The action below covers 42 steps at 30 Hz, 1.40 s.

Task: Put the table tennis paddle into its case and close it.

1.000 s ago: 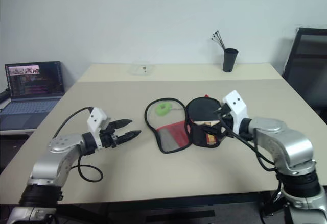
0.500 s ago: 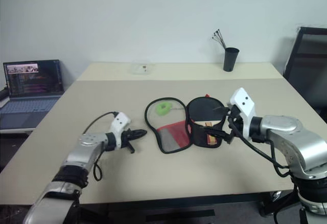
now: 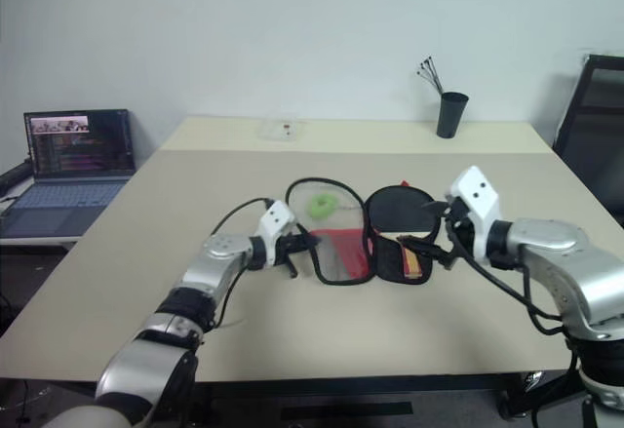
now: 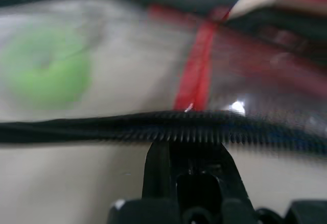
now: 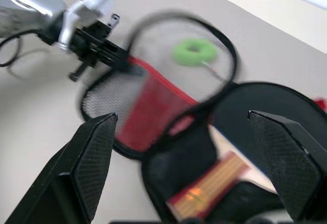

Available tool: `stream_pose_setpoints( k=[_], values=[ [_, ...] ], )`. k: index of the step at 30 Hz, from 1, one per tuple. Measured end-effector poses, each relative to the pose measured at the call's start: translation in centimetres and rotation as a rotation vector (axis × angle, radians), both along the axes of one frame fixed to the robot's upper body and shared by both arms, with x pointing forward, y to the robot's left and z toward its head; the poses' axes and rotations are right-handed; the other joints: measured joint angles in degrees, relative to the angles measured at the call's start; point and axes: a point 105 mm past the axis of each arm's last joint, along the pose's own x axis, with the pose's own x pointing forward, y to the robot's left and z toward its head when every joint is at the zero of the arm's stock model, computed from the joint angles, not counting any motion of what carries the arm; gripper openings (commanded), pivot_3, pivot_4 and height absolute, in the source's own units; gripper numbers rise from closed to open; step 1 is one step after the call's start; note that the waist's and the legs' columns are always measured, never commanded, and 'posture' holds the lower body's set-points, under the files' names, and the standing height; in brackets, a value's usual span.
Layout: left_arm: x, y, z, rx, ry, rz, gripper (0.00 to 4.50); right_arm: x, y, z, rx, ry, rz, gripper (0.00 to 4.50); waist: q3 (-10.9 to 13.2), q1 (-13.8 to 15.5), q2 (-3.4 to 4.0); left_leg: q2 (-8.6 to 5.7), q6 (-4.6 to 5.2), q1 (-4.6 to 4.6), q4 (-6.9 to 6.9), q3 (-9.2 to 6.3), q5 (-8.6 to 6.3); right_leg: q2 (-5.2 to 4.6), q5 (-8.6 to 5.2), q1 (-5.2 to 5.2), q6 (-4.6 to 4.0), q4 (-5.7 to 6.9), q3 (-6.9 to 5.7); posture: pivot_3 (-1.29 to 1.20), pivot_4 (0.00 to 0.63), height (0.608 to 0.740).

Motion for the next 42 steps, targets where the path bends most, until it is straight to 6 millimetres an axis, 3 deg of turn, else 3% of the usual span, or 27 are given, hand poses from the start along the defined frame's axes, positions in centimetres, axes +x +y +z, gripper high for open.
stream_pose_setpoints(
  k=[3, 8, 14, 18, 23, 28, 31, 34, 39, 42],
  values=[
    [0.5, -1.6, 2.7, -0.013, -0.069, -0.051, 0.02, -0.3, -1.4, 0.7, -0.013, -0.015, -0.034, 4.50, 0.0, 0.0, -0.01, -0.01, 0.02, 0.01, 0.00, 0.00, -0.01, 0.06, 0.00, 0.00, 0.00, -0.01, -0.02, 0.00, 0.150, 0.740],
    [0.5, -5.9, 6.9, -0.070, -0.157, -0.164, 0.02, -1.2, -3.4, -0.2, -0.039, 0.042, -0.083, 4.50, 0.0, 0.0, -0.03, -0.05, 0.02, 0.02, 0.04, 0.02, -0.01, 0.09, 0.00, 0.03, 0.01, 0.01, -0.06, 0.00, 0.150, 0.740],
    [-0.1, -12.9, 8.0, -0.143, -0.153, -0.250, 0.02, -1.5, -6.4, 0.0, -0.005, 0.046, -0.246, 4.50, 0.1, 0.0, -0.10, -0.11, 0.09, -0.02, 0.15, 0.02, -0.06, 0.06, 0.03, 0.05, 0.07, -0.01, -0.01, 0.00, 0.150, 0.740],
    [-0.5, -14.2, 8.5, -0.135, -0.185, -0.283, 0.02, -1.7, -6.9, 0.4, 0.019, 0.044, -0.291, 4.50, 0.1, -0.9, -0.10, -0.03, 0.14, 0.09, 0.12, -0.01, -0.09, 0.18, 0.03, 0.03, 0.07, 0.03, 0.11, 0.00, 0.150, 0.740],
    [0.3, -12.1, 7.9, -0.116, -0.179, -0.238, 0.02, -1.5, -6.6, -0.9, 0.044, 0.089, -0.304, 4.50, 0.1, -1.5, -0.10, 0.01, 0.14, 0.13, 0.13, -0.05, -0.08, 0.25, 0.03, 0.00, 0.07, 0.17, 0.12, 0.00, 0.150, 0.740],
    [0.5, -6.7, 6.7, -0.163, -0.146, -0.188, 0.02, 0.6, -5.4, -2.7, 0.096, 0.143, -0.302, 4.50, 0.0, -1.9, -0.07, 0.03, 0.13, 0.18, 0.17, 0.05, -0.08, 0.25, 0.08, 0.00, 0.01, 0.21, 0.30, 0.00, 0.150, 0.740],
    [-1.2, -2.7, 5.3, -0.152, -0.110, -0.224, 0.02, 2.2, -4.3, -4.4, 0.118, 0.195, -0.304, 4.50, 0.0, -2.4, -0.05, 0.08, 0.13, 0.17, 0.13, 0.07, -0.07, 0.25, 0.09, -0.02, -0.02, 0.20, 0.45, 0.00, 0.150, 0.740],
    [-3.0, -0.1, 4.3, -0.150, -0.050, -0.237, 0.02, 4.0, -4.0, -4.8, 0.153, 0.201, -0.335, 4.50, 0.1, -2.3, -0.04, 0.12, 0.12, 0.12, 0.20, 0.02, -0.07, 0.19, 0.12, -0.02, -0.07, 0.21, 0.43, 0.00, 0.150, 0.740],
    [-5.2, 3.0, 6.2, -0.175, -0.058, -0.204, 0.02, 6.8, -3.2, -5.7, 0.187, 0.213, -0.367, 4.50, 0.1, -1.6, -0.04, 0.12, 0.13, 0.11, 0.43, 0.00, -0.07, 0.13, 0.11, 0.04, -0.02, 0.31, 0.43, 0.00, 0.150, 0.740],
    [-6.5, 3.7, 7.1, -0.205, -0.054, -0.184, 0.02, 7.8, -3.3, -6.7, 0.189, 0.238, -0.389, 4.50, 0.1, -1.3, -0.04, 0.15, 0.14, 0.11, 0.54, 0.01, -0.08, 0.05, 0.11, 0.06, -0.01, 0.41, 0.46, 0.00, 0.150, 0.740]
  ],
)
